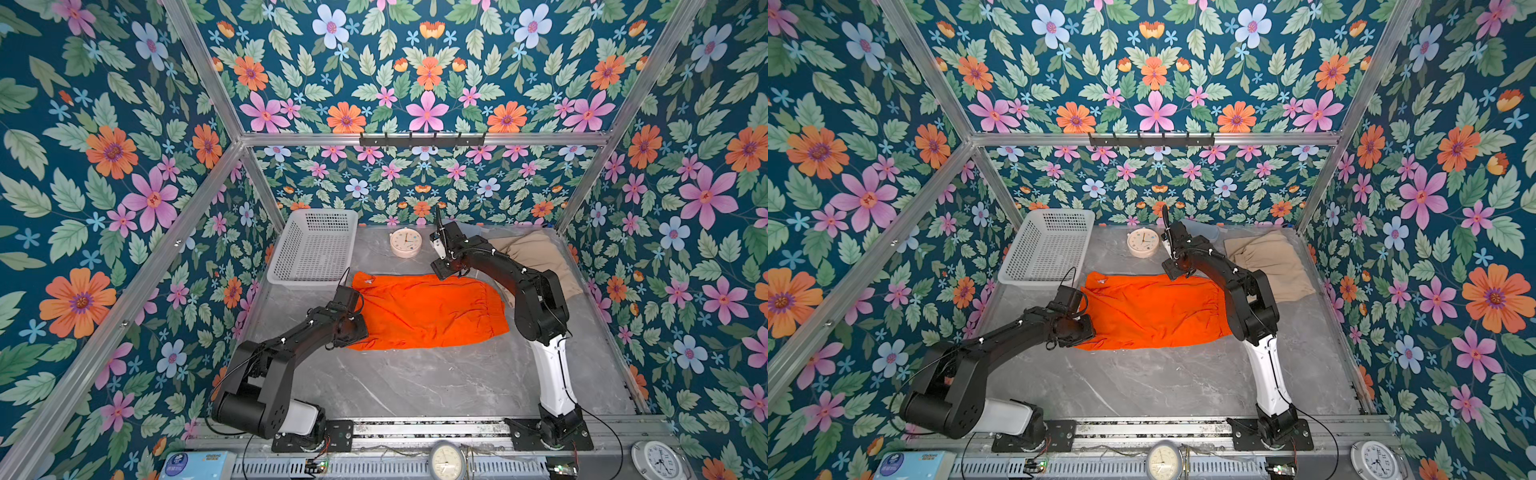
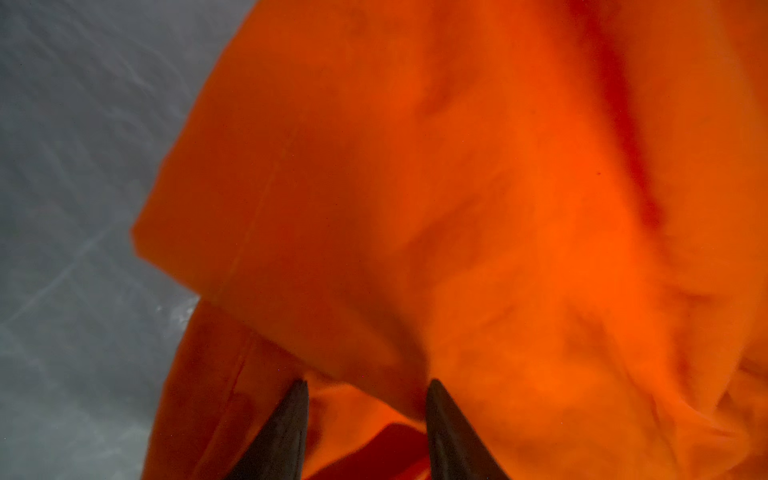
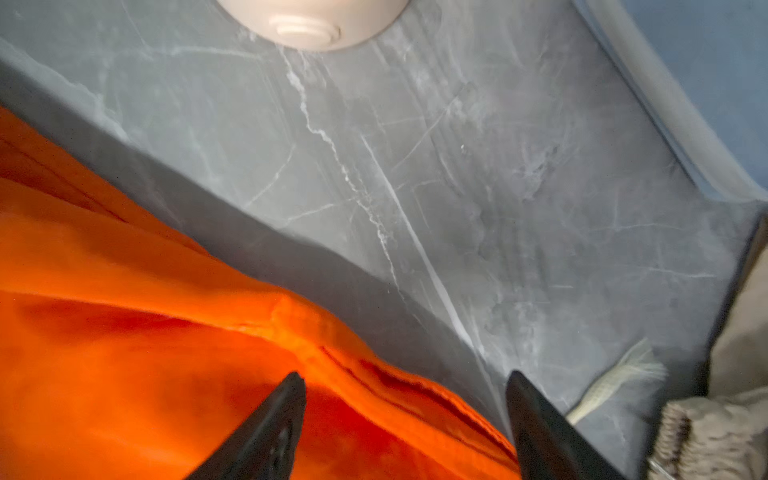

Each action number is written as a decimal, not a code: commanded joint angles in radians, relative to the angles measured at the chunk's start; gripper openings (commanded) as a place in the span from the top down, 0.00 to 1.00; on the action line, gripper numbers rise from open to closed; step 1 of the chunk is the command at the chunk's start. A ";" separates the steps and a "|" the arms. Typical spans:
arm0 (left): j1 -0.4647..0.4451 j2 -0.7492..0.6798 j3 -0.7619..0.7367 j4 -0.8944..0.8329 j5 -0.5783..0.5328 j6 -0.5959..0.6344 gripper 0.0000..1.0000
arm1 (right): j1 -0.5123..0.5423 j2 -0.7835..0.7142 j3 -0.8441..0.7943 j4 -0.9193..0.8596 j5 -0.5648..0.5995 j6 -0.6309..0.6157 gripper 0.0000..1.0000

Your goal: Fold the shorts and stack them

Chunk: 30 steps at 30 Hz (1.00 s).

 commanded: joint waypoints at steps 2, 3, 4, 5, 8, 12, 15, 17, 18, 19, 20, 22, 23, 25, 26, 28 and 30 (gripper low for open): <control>0.000 -0.066 0.052 -0.026 0.003 -0.012 0.48 | 0.001 -0.107 -0.044 -0.008 -0.041 0.036 0.24; 0.002 -0.083 0.065 -0.033 -0.006 -0.015 0.47 | 0.001 -0.147 -0.076 -0.001 -0.078 0.046 0.24; 0.004 -0.101 0.077 -0.039 -0.020 -0.021 0.46 | 0.001 -0.188 -0.112 0.009 -0.133 0.062 0.25; 0.009 -0.117 0.083 -0.040 -0.028 -0.028 0.46 | 0.001 -0.222 -0.144 0.017 -0.191 0.079 0.25; 0.049 -0.154 0.078 -0.012 -0.018 -0.054 0.46 | 0.021 -0.311 -0.276 0.043 -0.330 0.153 0.27; 0.138 -0.132 0.053 0.004 0.042 -0.057 0.48 | 0.090 -0.369 -0.430 0.095 -0.362 0.199 0.27; 0.193 -0.098 0.033 0.015 0.075 -0.033 0.48 | 0.120 -0.353 -0.485 0.109 -0.382 0.255 0.28; 0.210 -0.080 0.028 0.018 0.086 -0.016 0.48 | 0.122 -0.344 -0.521 0.137 -0.407 0.301 0.28; 0.216 -0.068 0.026 0.022 0.083 -0.008 0.48 | 0.122 -0.341 -0.538 0.154 -0.409 0.322 0.28; 0.224 -0.057 0.023 0.025 0.085 -0.002 0.48 | 0.122 -0.340 -0.552 0.171 -0.409 0.343 0.28; 0.229 -0.046 0.022 0.031 0.090 0.003 0.48 | 0.122 -0.336 -0.560 0.179 -0.411 0.356 0.28; 0.240 -0.016 0.018 0.052 0.108 0.007 0.50 | 0.122 -0.317 -0.562 0.175 -0.393 0.381 0.28; 0.242 -0.002 0.020 0.060 0.109 0.009 0.51 | 0.121 -0.309 -0.561 0.169 -0.390 0.387 0.28; 0.244 0.027 0.023 0.078 0.110 0.012 0.55 | 0.121 -0.296 -0.560 0.167 -0.387 0.397 0.28; 0.246 0.038 0.025 0.083 0.111 0.015 0.56 | 0.121 -0.291 -0.561 0.168 -0.386 0.402 0.28; 0.247 0.060 0.028 0.098 0.101 0.020 0.56 | 0.119 -0.283 -0.564 0.171 -0.386 0.415 0.28; 0.251 0.078 0.028 0.116 0.108 0.023 0.56 | 0.112 -0.274 -0.564 0.172 -0.391 0.429 0.28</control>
